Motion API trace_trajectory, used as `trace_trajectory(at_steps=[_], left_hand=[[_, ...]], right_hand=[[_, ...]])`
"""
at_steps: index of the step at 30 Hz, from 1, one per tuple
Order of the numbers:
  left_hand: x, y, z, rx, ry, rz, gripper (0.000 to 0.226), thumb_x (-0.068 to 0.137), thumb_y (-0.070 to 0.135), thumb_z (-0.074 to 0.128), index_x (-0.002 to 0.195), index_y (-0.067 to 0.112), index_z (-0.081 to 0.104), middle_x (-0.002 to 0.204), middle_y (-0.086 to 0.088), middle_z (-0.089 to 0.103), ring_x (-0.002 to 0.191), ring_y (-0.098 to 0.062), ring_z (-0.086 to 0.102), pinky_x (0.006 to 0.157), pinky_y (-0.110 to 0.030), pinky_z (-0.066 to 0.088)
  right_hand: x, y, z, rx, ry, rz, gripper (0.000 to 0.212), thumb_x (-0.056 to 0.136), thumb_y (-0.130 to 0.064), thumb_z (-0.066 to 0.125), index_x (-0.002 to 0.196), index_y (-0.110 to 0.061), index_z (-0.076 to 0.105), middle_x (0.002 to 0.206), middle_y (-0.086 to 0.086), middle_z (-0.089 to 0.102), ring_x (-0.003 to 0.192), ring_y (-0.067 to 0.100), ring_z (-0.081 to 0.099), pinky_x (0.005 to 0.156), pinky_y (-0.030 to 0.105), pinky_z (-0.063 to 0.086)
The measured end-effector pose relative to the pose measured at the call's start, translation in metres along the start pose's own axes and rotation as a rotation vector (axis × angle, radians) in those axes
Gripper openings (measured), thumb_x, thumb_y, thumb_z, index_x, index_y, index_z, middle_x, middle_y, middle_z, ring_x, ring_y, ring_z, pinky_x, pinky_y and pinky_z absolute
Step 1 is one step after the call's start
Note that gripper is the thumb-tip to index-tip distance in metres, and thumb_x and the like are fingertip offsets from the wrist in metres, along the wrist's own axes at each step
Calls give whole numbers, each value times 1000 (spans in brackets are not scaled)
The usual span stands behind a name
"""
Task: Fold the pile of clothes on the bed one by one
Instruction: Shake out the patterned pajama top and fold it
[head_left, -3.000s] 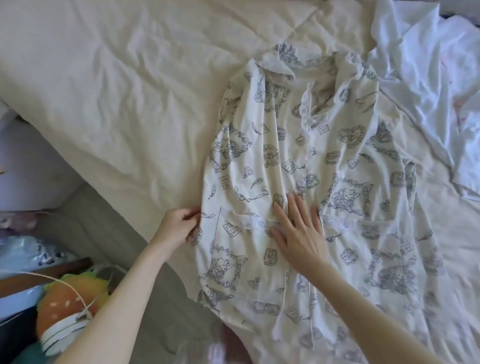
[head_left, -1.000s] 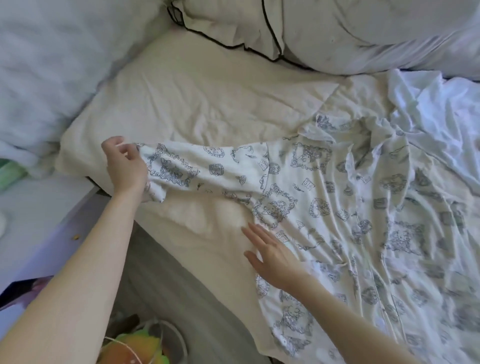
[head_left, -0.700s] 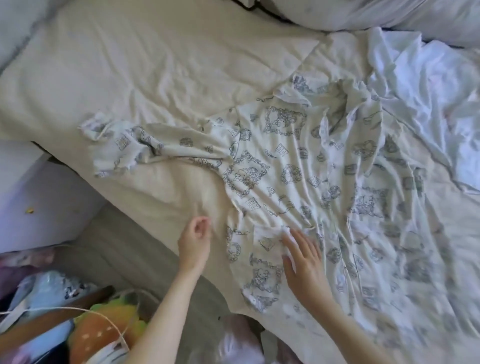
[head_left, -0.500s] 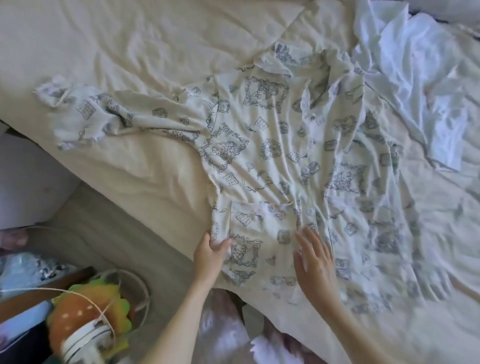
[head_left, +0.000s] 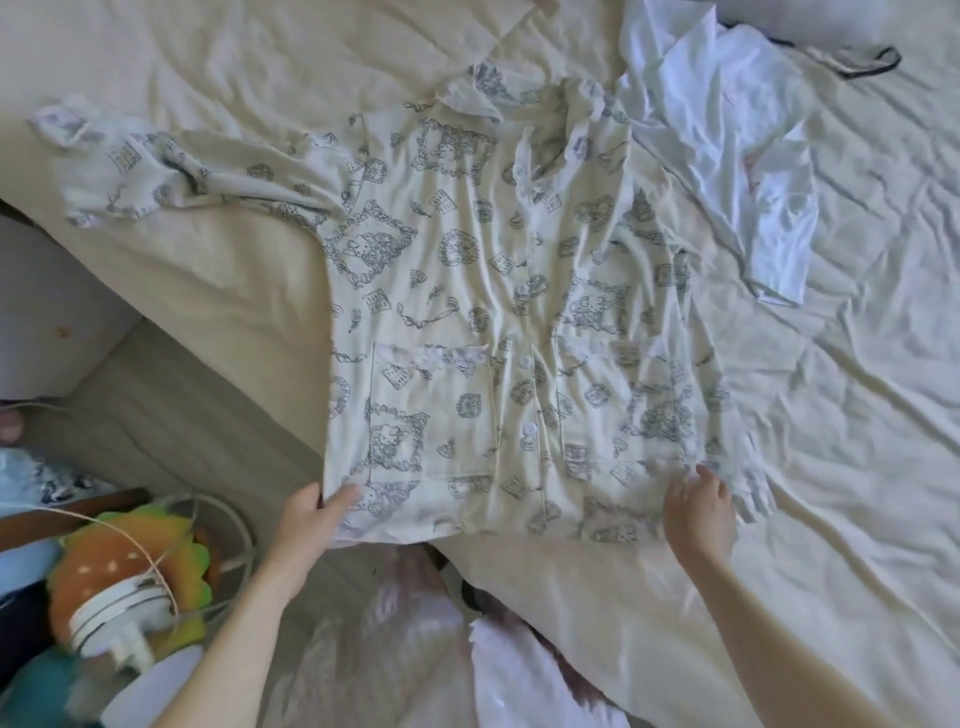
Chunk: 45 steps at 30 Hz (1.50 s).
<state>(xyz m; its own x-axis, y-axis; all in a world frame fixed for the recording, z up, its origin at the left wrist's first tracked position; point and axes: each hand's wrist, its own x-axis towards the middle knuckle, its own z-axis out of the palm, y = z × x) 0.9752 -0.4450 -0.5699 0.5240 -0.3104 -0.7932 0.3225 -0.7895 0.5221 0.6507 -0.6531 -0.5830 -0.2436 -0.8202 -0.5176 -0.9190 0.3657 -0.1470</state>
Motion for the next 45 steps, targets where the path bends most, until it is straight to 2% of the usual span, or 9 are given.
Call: trace_trajectory(at_steps=[6, 16, 19, 22, 25, 30, 32, 40, 45], left_hand=[[-20, -21, 6, -225, 300, 106, 15, 92, 25, 59, 82, 15, 64, 77, 6, 64, 71, -7, 56, 61, -20, 46], [-20, -35, 26, 67, 414, -46, 22, 96, 11, 48, 112, 3, 59, 105, -21, 64, 66, -28, 61, 71, -38, 54], [-25, -27, 39, 335, 350, -111, 34, 92, 4, 41, 124, 9, 52, 119, -20, 59, 98, -37, 57, 83, -35, 42], [-32, -14, 66, 473, 266, -45, 49, 90, -1, 41, 138, 12, 40, 129, -16, 53, 105, -34, 51, 79, -36, 39], [-34, 1, 102, 642, 237, 123, 62, 90, 0, 44, 147, 10, 25, 150, -17, 30, 137, -32, 29, 108, -43, 29], [-34, 24, 170, 986, 61, 522, 63, 97, 13, 38, 152, 21, 9, 159, -7, -2, 147, -25, -1, 118, -42, 15], [-32, 30, 195, 1074, -72, 603, 63, 97, 16, 38, 151, 26, 8, 159, -3, -8, 146, -24, -8, 119, -41, 5], [-25, 49, 226, 1390, -319, 367, 62, 98, 27, 35, 151, 33, 4, 159, 1, -12, 144, -30, -16, 115, -51, -3], [-24, 97, 236, 1393, -453, 316, 47, 100, 25, 32, 147, 24, 30, 153, -5, 30, 133, -26, 39, 112, -41, 29]], right_hand=[[38, 24, -16, 258, -186, 79, 27, 93, -16, 52, 68, -7, 54, 62, 6, 52, 60, 22, 47, 53, 29, 30], [42, 52, -23, 190, -237, 65, 15, 87, -15, 59, 77, -3, 61, 75, 13, 58, 76, 27, 53, 62, 30, 34], [50, 53, -34, 194, -131, -2, 26, 87, -20, 59, 64, -7, 58, 69, 14, 59, 76, 31, 55, 64, 35, 39], [62, 55, -43, 79, 74, 23, 29, 90, -28, 53, 106, -5, 62, 118, 24, 56, 113, 39, 49, 91, 44, 40], [81, 61, -50, -17, -4, -48, 50, 91, -28, 54, 135, -9, 42, 139, 19, 42, 128, 37, 36, 104, 50, 30], [107, 68, -55, -8, -203, -47, 18, 90, -26, 55, 93, -10, 62, 83, 15, 67, 88, 32, 59, 74, 37, 46], [112, 68, -61, 153, -264, 25, 28, 90, -21, 55, 66, -8, 55, 62, 10, 58, 65, 27, 53, 59, 32, 39], [175, 49, -156, 1206, 98, 341, 11, 93, -22, 55, 91, -11, 57, 97, 7, 59, 83, 18, 56, 63, 24, 49], [200, 11, -227, 1350, 430, 295, 17, 97, -23, 46, 106, -13, 56, 97, -1, 53, 90, 15, 53, 76, 21, 42]])
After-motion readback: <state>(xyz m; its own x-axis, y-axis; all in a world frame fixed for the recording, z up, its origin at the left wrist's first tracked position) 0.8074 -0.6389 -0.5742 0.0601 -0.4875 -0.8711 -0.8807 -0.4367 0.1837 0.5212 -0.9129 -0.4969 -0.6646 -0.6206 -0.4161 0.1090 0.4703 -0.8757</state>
